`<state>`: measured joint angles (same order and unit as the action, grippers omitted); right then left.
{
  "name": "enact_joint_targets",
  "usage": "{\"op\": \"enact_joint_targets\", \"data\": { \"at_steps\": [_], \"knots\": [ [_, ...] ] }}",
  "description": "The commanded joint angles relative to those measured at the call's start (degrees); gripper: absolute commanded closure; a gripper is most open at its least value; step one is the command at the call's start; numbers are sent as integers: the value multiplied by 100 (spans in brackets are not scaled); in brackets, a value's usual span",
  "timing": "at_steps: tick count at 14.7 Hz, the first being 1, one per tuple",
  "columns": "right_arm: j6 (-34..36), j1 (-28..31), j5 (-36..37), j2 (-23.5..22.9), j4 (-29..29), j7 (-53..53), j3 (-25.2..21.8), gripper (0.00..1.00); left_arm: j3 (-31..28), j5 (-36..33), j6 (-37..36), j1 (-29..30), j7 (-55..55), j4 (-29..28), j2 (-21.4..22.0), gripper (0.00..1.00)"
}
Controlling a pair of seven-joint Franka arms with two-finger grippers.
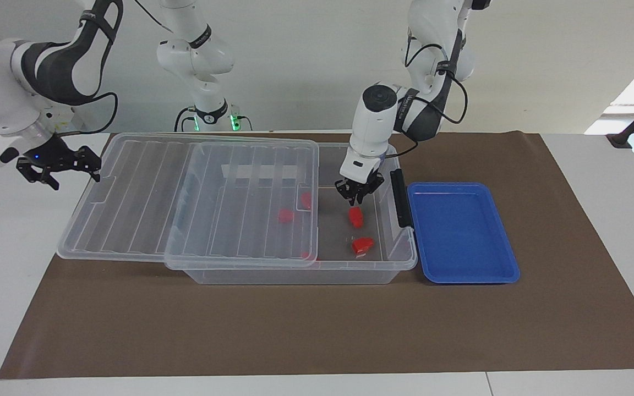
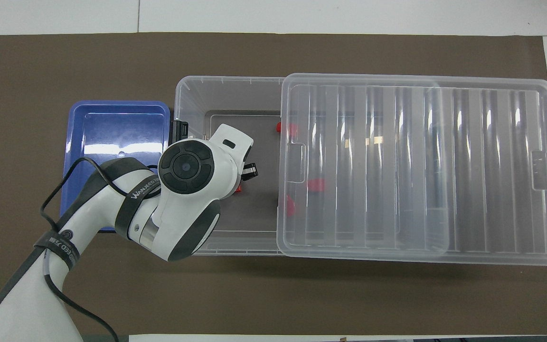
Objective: Place red block in blue tray from box
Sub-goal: 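Reach the left gripper into the box and grasp a red block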
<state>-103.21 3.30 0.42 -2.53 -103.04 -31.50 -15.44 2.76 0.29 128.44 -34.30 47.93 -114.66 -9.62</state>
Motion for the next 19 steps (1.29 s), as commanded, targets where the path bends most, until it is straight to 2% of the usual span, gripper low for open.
{"op": "enact_joint_targets", "data": {
  "at_steps": [1, 3, 5, 8, 11, 12, 13, 14, 16, 19],
  "knots": [
    [476, 30, -68, -142, 556, 476, 330, 0, -82, 24, 304, -94, -12, -206, -74, 1],
    [801, 39, -68, -160, 811, 941, 594, 0, -82, 24, 541, -86, -12, -215, -268, 0],
    [1118, 13, -60, -212, 1110, 1407, 805, 0, -91, 24, 577, -68, -20, -311, -269, 0],
    [1163, -5, -60, -204, 1155, 1743, 981, 0, -91, 24, 594, -94, -3, -495, -251, 0],
    [1277, 4, -68, -221, 1312, 2023, 1122, 0, -91, -90, 621, -103, 58, -479, -488, 3],
    [1364, 4, -68, -239, 1435, 2085, 1122, 0, -100, -99, 621, -103, 85, -461, -497, 32],
    [1417, -5, -68, -300, 1514, 2156, 1183, 0, -100, -99, 577, -103, 155, -435, -497, 96],
    [1522, -5, -68, -300, 1541, 2278, 1227, 0, -100, -126, 560, -103, 190, -435, -480, 100],
    [1655, -22, -77, -300, 1541, 2717, 1289, 0, -109, -135, 559, -95, 190, -426, -410, 100],
    [1664, -31, -77, -257, 1630, 2789, 1342, 0, -118, -143, 394, -103, 199, -382, -112, 100]
  ]
}}
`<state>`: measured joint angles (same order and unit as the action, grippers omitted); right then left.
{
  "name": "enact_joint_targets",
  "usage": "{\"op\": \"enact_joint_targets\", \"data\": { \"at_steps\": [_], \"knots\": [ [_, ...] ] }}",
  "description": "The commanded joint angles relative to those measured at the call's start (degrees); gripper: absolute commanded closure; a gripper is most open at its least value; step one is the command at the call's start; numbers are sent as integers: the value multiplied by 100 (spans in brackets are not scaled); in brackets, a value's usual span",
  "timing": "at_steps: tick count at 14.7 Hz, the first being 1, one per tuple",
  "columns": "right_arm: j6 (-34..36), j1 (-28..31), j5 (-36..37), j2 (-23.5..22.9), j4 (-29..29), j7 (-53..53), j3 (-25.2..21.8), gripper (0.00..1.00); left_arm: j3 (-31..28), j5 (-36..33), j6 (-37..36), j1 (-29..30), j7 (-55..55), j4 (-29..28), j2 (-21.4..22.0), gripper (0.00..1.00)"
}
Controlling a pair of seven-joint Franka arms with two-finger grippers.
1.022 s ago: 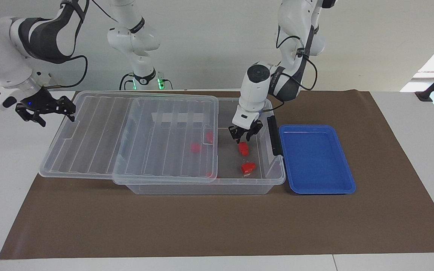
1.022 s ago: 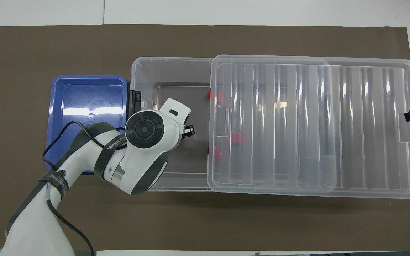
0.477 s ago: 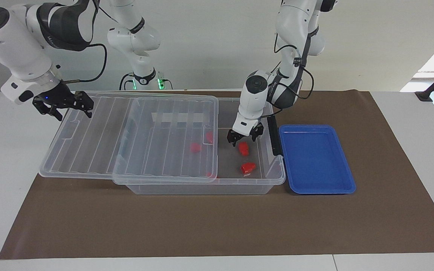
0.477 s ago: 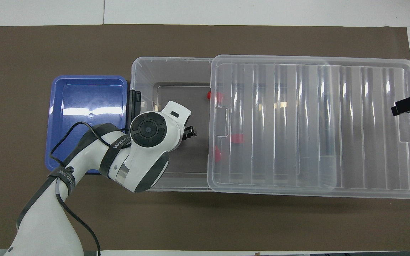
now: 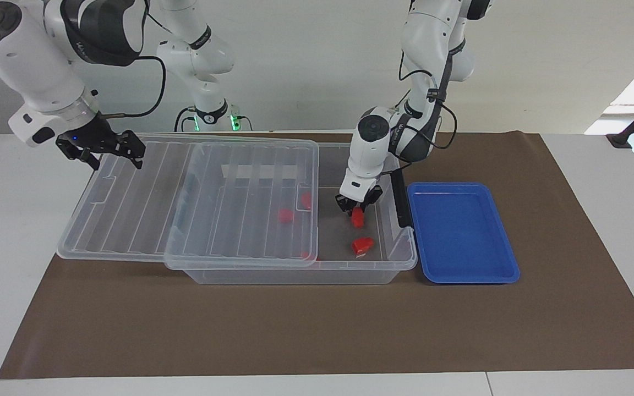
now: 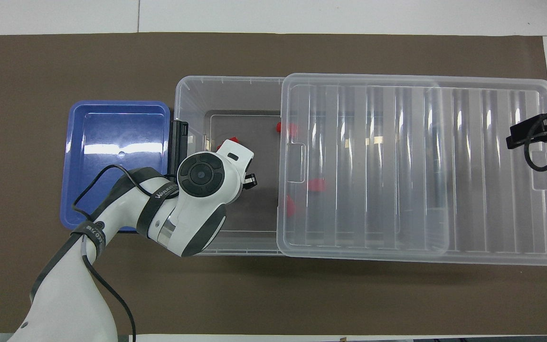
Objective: Place red block in blue tray from box
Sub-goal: 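Reach the left gripper into the box and grasp a red block, then carry the red block with the left gripper into the blue tray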
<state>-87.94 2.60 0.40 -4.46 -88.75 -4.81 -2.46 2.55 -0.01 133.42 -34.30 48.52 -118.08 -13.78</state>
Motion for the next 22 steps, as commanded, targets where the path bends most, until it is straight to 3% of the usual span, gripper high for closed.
{"op": "enact_joint_targets", "data": {
  "at_steps": [1, 5, 10, 13, 14, 16, 18, 22],
  "knots": [
    [102, 38, -83, 24, 113, 147, 26, 0, -97, -113, -472, -95, 141, -31, 558, 100],
    [110, 47, -84, 121, 24, 489, 9, 0, -79, -113, -1458, -103, 114, 92, 1289, 100],
    [75, 38, -49, 95, 16, 420, 18, 0, -96, -113, -1951, -42, 53, 101, 1913, 100],
    [-195, 65, -13, 103, -124, -403, -236, 0, -140, -113, -2040, 115, -314, 101, 2081, 100],
    [-345, 65, -22, 112, -203, -694, -438, 6, -132, -113, -1996, 299, -664, 92, 2081, 100],
    [-408, 82, -40, 147, -326, -1021, -711, 57, -132, -113, -1917, 747, -1735, 66, 2064, 100],
    [-435, 109, -40, 174, -441, -1040, -852, 97, -132, -113, -1777, 1186, -2519, 5, 1994, 100],
    [-987, 118, -13, 358, -1055, -1179, -1334, 100, -132, -113, -1399, 1794, -3400, -110, 1704, 100]
  ]
}}
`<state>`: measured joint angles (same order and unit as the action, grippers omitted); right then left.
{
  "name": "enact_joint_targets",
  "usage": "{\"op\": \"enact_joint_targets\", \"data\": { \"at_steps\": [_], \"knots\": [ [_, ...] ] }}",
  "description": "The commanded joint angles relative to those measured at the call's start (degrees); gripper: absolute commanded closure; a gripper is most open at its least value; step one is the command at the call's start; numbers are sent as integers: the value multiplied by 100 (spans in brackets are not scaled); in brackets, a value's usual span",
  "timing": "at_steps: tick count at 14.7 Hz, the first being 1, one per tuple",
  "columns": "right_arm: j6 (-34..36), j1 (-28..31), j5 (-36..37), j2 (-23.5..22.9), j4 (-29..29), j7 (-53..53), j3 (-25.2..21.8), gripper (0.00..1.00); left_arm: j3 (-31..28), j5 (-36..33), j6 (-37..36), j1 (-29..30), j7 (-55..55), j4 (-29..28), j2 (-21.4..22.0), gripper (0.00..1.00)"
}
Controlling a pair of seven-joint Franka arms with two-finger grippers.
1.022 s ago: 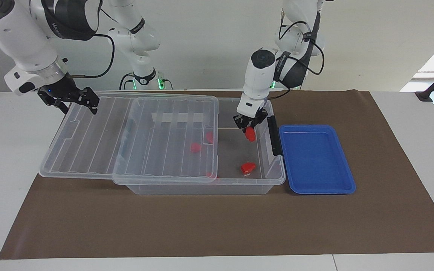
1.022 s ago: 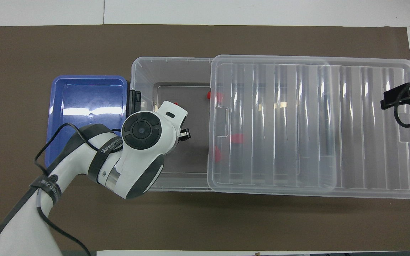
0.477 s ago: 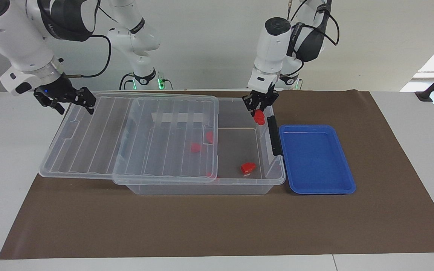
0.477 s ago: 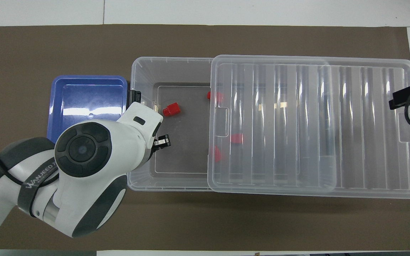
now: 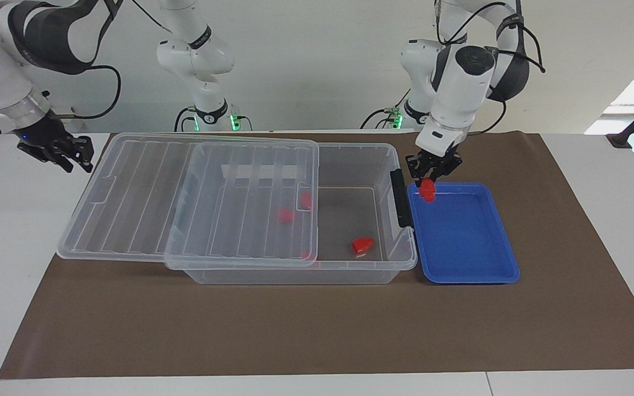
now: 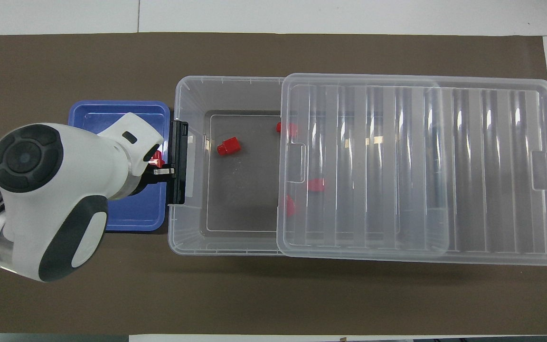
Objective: Place red block in blue tray from box
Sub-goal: 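Carry the red block with the left gripper into the blue tray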
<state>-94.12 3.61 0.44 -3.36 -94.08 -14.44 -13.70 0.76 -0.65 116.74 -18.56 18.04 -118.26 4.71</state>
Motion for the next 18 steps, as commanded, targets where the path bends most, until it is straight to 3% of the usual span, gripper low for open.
{"op": "enact_joint_targets", "data": {
  "at_steps": [1, 7, 12, 15, 16, 17, 18],
  "knots": [
    [-431, 17, -18, 239, -611, -452, -317, 100, 47, -49, 392, 351, -511, -118, -215, 100],
    [-783, 26, 17, 248, -1147, -674, -494, 100, 47, -49, 1955, 967, -1302, -996, -689, 100],
    [-1116, 26, 17, 257, -1464, -674, -485, 100, 47, -49, 2774, 1353, -1611, -988, -1235, 100],
    [-1231, 17, 26, 257, -1578, -665, -432, 100, 47, -49, 2749, 1372, -1602, -1006, -1323, 100],
    [-1266, 8, 26, 265, -1631, -657, -423, 100, 47, -49, 2749, 1364, -1602, -1032, -1332, 65],
    [-1284, 8, 17, 265, -1640, -613, -380, 100, 47, -49, 2740, 1363, -1602, -1041, -1332, 1],
    [-1293, 8, 17, 266, -1640, -595, -318, 100, 47, -49, 2670, 1337, -1585, -1041, -1323, 0]
  ]
}}
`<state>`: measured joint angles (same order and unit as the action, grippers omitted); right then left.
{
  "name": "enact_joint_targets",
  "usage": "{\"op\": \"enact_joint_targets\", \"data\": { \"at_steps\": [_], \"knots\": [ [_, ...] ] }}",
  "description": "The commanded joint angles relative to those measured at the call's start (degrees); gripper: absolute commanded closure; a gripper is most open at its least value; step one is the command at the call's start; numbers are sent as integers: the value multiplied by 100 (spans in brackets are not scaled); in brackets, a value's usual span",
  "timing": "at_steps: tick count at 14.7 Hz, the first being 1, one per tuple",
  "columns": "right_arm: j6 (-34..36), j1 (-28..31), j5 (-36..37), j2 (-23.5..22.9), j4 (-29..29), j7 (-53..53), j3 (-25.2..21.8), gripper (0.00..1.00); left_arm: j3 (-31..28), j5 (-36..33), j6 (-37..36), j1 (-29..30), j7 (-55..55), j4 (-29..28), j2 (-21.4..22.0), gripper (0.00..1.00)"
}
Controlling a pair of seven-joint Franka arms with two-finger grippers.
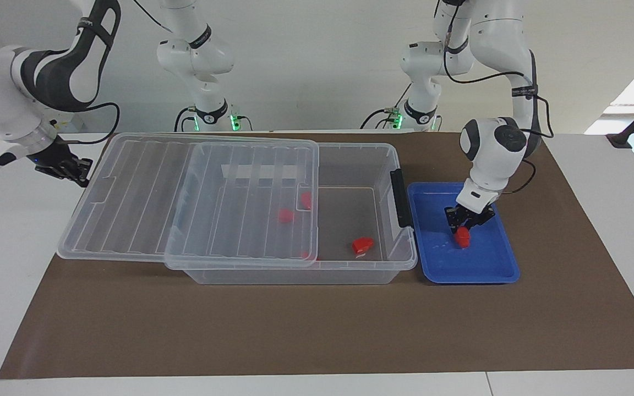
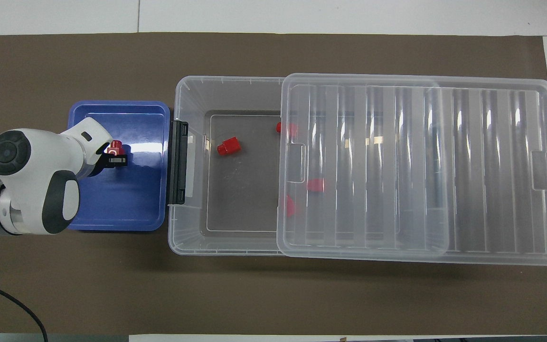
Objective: Place red block in blue tray from box
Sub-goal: 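Carry the red block with the left gripper into the blue tray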
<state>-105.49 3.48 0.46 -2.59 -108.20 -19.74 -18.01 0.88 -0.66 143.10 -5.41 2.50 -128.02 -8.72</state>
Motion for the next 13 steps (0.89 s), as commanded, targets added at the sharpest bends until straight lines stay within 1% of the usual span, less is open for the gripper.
{"op": "enact_joint_targets", "data": {
  "at_steps": [1, 4, 8, 10, 13],
  "knots": [
    [-165, 21, 15, 189, -228, -22, 166, 100, 35, -49, -36, 5, -22, -56, 20, 0],
    [-209, 21, 15, 189, -237, 250, 359, 100, 35, -49, -89, -30, 22, 5, 28, 0],
    [-200, 21, 7, 215, -254, 610, 587, 100, 35, -49, -440, -30, 31, 207, 221, 0],
    [-200, 21, 7, 215, -254, 786, 702, 100, 35, -49, -904, -21, 31, 496, 370, 0],
    [-209, 21, 7, 224, -272, 1015, 869, 100, 35, -49, -2019, -21, 31, 1233, 538, 0]
  ]
}}
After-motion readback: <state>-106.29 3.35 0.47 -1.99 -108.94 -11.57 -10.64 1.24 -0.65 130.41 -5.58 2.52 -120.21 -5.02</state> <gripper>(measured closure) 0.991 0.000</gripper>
